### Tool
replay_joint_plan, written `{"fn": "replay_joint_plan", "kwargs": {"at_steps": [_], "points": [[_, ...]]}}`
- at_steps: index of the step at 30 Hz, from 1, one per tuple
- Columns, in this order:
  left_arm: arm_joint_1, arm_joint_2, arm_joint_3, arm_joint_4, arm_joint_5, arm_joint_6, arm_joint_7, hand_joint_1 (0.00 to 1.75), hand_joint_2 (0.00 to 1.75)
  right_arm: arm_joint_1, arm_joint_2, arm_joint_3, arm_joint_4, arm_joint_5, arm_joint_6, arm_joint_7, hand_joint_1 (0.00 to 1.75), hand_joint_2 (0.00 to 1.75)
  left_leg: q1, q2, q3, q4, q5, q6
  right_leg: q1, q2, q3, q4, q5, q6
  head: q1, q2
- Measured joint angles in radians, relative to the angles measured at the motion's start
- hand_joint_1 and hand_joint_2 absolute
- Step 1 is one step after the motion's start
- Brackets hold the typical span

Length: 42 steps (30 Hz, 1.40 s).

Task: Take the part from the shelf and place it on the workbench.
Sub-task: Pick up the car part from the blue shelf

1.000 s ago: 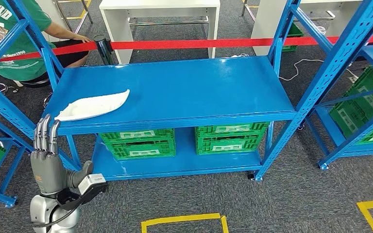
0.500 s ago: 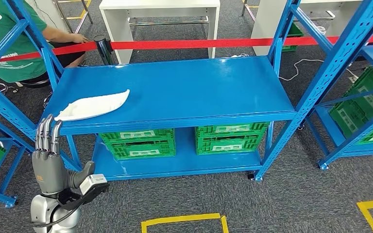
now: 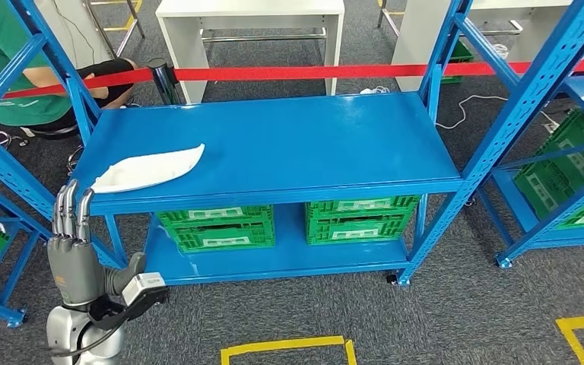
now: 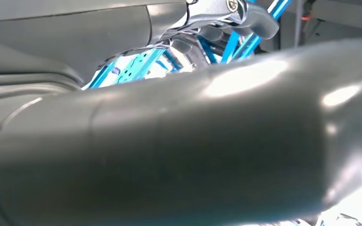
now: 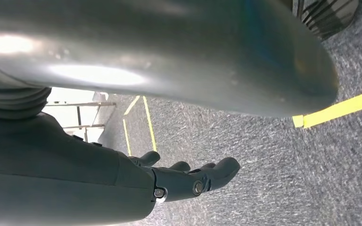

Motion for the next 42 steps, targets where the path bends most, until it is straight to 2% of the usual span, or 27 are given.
{"fn": "replay_joint_plan", "kwargs": {"at_steps": [2, 3, 4, 7, 8, 10, 11, 13, 15, 17, 18, 19, 20, 22, 23, 24, 26, 28, 30, 32, 33, 34, 35, 37, 38, 39, 42], "points": [[0.004, -0.002, -0.001, 0.002, 0.007, 0.0, 0.0, 0.0, 0.0, 0.001, -0.001, -0.002, 0.0, 0.001, 0.0, 0.0, 0.0, 0.0, 0.005, 0.002, -0.002, 0.001, 0.0, -0.005, -0.007, 0.0, -0.064, 0.114, -0.051, 0.01, 0.0, 0.0], [0.007, -0.002, -0.003, 0.003, 0.012, 0.0, 0.0, 0.0, 0.0, 0.002, -0.002, -0.004, 0.0, 0.001, 0.0, 0.0, 0.0, 0.0, 0.008, 0.002, -0.004, 0.007, -0.003, -0.009, -0.013, -0.001, -0.082, 0.142, -0.054, 0.017, 0.0, 0.0], [0.009, -0.002, -0.006, 0.004, 0.019, 0.0, 0.0, 0.0, 0.0, 0.002, -0.003, -0.005, 0.0, 0.001, 0.0, 0.0, 0.0, 0.0, 0.013, 0.002, -0.007, 0.015, -0.007, -0.015, -0.018, -0.001, -0.083, 0.135, -0.038, 0.024, 0.0, 0.0], [0.011, -0.001, -0.014, 0.005, 0.032, 0.0, 0.0, 0.0, 0.0, 0.002, -0.005, -0.006, 0.0, 0.001, 0.001, 0.0, 0.0, 0.0, 0.029, 0.001, -0.022, 0.059, -0.031, -0.045, -0.033, -0.004, -0.019, -0.015, 0.048, 0.044, 0.003, 0.0], [0.011, -0.001, -0.016, 0.005, 0.034, 0.0, 0.0, 0.0, 0.0, 0.001, -0.003, -0.006, 0.001, 0.001, 0.001, -0.003, 0.0, 0.0, 0.03, 0.001, -0.029, 0.073, -0.041, -0.056, -0.034, -0.003, -0.007, -0.043, 0.058, 0.039, 0.004, 0.0], [0.01, 0.0, -0.018, 0.004, 0.037, 0.0, 0.0, 0.0, 0.0, 0.001, -0.001, -0.007, 0.002, 0.001, 0.001, -0.007, 0.0, 0.0, 0.026, -0.001, -0.035, 0.085, -0.055, -0.07, -0.03, 0.0, -0.008, -0.044, 0.054, 0.015, 0.007, 0.0], [0.01, 0.0, -0.019, 0.003, 0.038, 0.0, 0.0, 0.0, 0.0, 0.001, -0.001, -0.007, 0.002, 0.001, 0.001, -0.009, 0.0, 0.0, 0.027, -0.001, -0.034, 0.083, -0.057, -0.073, -0.03, 0.0, -0.008, -0.04, 0.053, 0.001, 0.006, 0.0], [0.009, 0.002, -0.02, 0.002, 0.039, 0.0, 0.0, 0.0, 0.0, 0.001, -0.001, -0.008, 0.002, 0.001, 0.0, -0.008, 0.0, 0.0, 0.03, 0.002, -0.037, 0.099, -0.069, -0.077, -0.03, -0.001, -0.005, -0.04, 0.053, -0.015, 0.004, 0.0], [0.009, 0.003, -0.022, 0.002, 0.039, 0.0, -0.001, 0.0, 0.0, 0.002, -0.001, -0.01, 0.002, 0.001, 0.0, -0.009, 0.0, 0.0, 0.03, 0.008, -0.075, 0.185, -0.118, -0.08, -0.029, -0.003, -0.001, -0.041, 0.054, -0.025, 0.002, 0.0], [0.01, 0.003, -0.022, 0.003, 0.039, 0.0, -0.001, 0.0, 0.0, 0.002, -0.001, -0.012, 0.002, 0.001, -0.001, -0.009, 0.0, 0.0, 0.029, 0.011, -0.141, 0.317, -0.174, -0.079, -0.024, -0.004, 0.0, -0.041, 0.051, -0.031, 0.001, 0.0], [0.011, 0.004, -0.022, 0.003, 0.039, 0.0, -0.001, 0.0, 0.0, 0.002, -0.001, -0.012, 0.002, 0.001, -0.001, -0.009, 0.0, 0.0, 0.028, 0.011, -0.166, 0.36, -0.182, -0.075, -0.021, -0.004, 0.002, -0.041, 0.049, -0.034, 0.001, 0.0], [0.011, 0.004, -0.022, 0.003, 0.039, 0.0, -0.001, 0.0, 0.0, 0.002, -0.001, -0.013, 0.002, 0.001, -0.001, -0.009, 0.0, 0.0, 0.026, 0.011, -0.174, 0.368, -0.171, -0.069, -0.017, -0.003, 0.004, -0.041, 0.047, -0.035, 0.001, 0.0], [0.011, 0.005, -0.022, 0.003, 0.039, 0.0, -0.001, 0.0, 0.0, 0.002, -0.001, -0.014, 0.002, 0.001, -0.001, -0.009, 0.0, 0.0, 0.022, 0.01, -0.163, 0.336, -0.141, -0.06, -0.014, -0.003, 0.009, -0.042, 0.044, -0.037, 0.001, 0.0], [0.01, 0.006, -0.023, 0.002, 0.039, 0.0, -0.001, 0.0, 0.0, 0.002, 0.0, -0.015, 0.002, 0.001, -0.001, -0.008, 0.0, 0.0, 0.009, 0.01, -0.107, 0.208, -0.069, -0.035, -0.009, -0.001, 0.019, -0.044, 0.036, -0.036, 0.002, 0.0], [0.01, 0.006, -0.023, 0.001, 0.039, 0.0, -0.001, 0.0, 0.0, 0.002, 0.001, -0.015, 0.002, 0.001, -0.001, -0.01, 0.0, 0.0, 0.002, 0.012, -0.08, 0.151, -0.048, -0.026, -0.008, 0.0, 0.023, -0.045, 0.033, -0.033, 0.001, 0.0], [0.009, 0.006, -0.023, 0.001, 0.039, 0.0, -0.001, 0.0, 0.0, 0.002, 0.002, -0.015, 0.002, 0.001, -0.001, -0.013, 0.0, 0.0, -0.003, 0.013, -0.064, 0.116, -0.039, -0.021, -0.007, 0.0, 0.025, -0.048, 0.031, -0.028, 0.001, 0.0], [0.008, 0.007, -0.023, 0.0, 0.039, 0.0, 0.0, 0.0, 0.0, 0.002, 0.002, -0.017, 0.002, 0.001, 0.0, -0.017, 0.0, 0.0, -0.008, 0.014, -0.054, 0.096, -0.04, -0.021, -0.008, -0.001, 0.029, -0.057, 0.03, -0.017, 0.0, 0.0], [0.008, 0.007, -0.024, 0.0, 0.036, 0.0, 0.0, 0.0, 0.0, 0.001, 0.002, -0.018, 0.002, 0.001, 0.001, -0.018, 0.0, 0.0, -0.002, 0.012, -0.043, 0.077, -0.037, -0.021, -0.008, -0.002, 0.031, -0.056, 0.023, -0.006, 0.0, 0.0], [0.005, 0.007, -0.025, 0.001, 0.032, 0.0, 0.0, 0.0, 0.0, 0.0, 0.002, -0.019, 0.002, 0.003, 0.002, -0.018, 0.0, 0.0, 0.004, 0.012, -0.028, 0.059, -0.034, -0.016, -0.007, -0.002, -0.001, 0.008, -0.009, 0.002, 0.002, 0.0], [0.003, 0.006, -0.025, 0.004, 0.028, 0.0, -0.001, 0.0, 0.0, 0.0, 0.0, -0.02, 0.002, 0.004, 0.002, -0.018, 0.0, 0.0, 0.001, 0.012, -0.023, 0.057, -0.039, -0.009, -0.006, -0.002, -0.073, 0.132, -0.056, 0.006, 0.002, 0.0], [0.003, 0.006, -0.025, 0.006, 0.027, 0.0, -0.001, 0.0, 0.0, 0.001, -0.001, -0.021, 0.002, 0.004, 0.002, -0.018, 0.0, 0.0, 0.0, 0.012, -0.022, 0.06, -0.042, -0.007, -0.006, -0.002, -0.107, 0.181, -0.066, 0.007, 0.002, 0.0], [0.003, 0.006, -0.025, 0.008, 0.026, 0.0, 0.0, 0.0, 0.0, 0.002, -0.003, -0.021, 0.002, 0.005, 0.002, -0.018, 0.0, 0.0, 0.0, 0.012, -0.021, 0.062, -0.046, -0.006, -0.006, -0.002, -0.125, 0.198, -0.056, 0.008, 0.002, 0.0], [0.003, 0.006, -0.025, 0.009, 0.025, 0.0, 0.0, 0.0, 0.0, 0.003, -0.004, -0.021, 0.002, 0.005, 0.002, -0.018, 0.0, 0.0, 0.0, 0.011, -0.019, 0.066, -0.05, -0.006, -0.006, -0.002, -0.122, 0.175, -0.027, 0.008, 0.003, 0.0], [0.002, 0.006, -0.025, 0.01, 0.022, 0.0, 0.0, 0.0, 0.0, 0.002, -0.006, -0.022, 0.002, 0.006, 0.003, -0.018, 0.0, 0.0, 0.0, 0.009, -0.016, 0.076, -0.059, -0.011, -0.006, -0.004, -0.074, 0.052, 0.048, 0.005, 0.003, 0.0], [0.002, 0.006, -0.025, 0.01, 0.02, 0.0, 0.0, 0.0, 0.0, 0.0, -0.007, -0.022, 0.002, 0.007, 0.004, -0.018, 0.0, 0.0, -0.002, 0.008, -0.015, 0.082, -0.065, -0.015, -0.005, -0.004, -0.049, -0.005, 0.071, 0.0, 0.002, 0.0], [0.002, 0.005, -0.024, 0.01, 0.017, 0.0, 0.0, 0.0, 0.0, -0.001, -0.007, -0.022, 0.002, 0.008, 0.005, -0.018, 0.0, 0.0, -0.003, 0.008, -0.015, 0.085, -0.069, -0.021, -0.003, -0.004, -0.033, -0.04, 0.081, -0.005, 0.002, 0.0], [0.001, 0.003, -0.023, 0.008, 0.012, 0.0, 0.0, 0.0, 0.0, -0.002, -0.007, -0.022, 0.002, 0.009, 0.007, -0.018, 0.0, 0.0, -0.006, 0.008, -0.014, 0.084, -0.073, -0.036, -0.002, -0.003, -0.025, -0.058, 0.082, -0.023, 0.002, 0.0]]}}
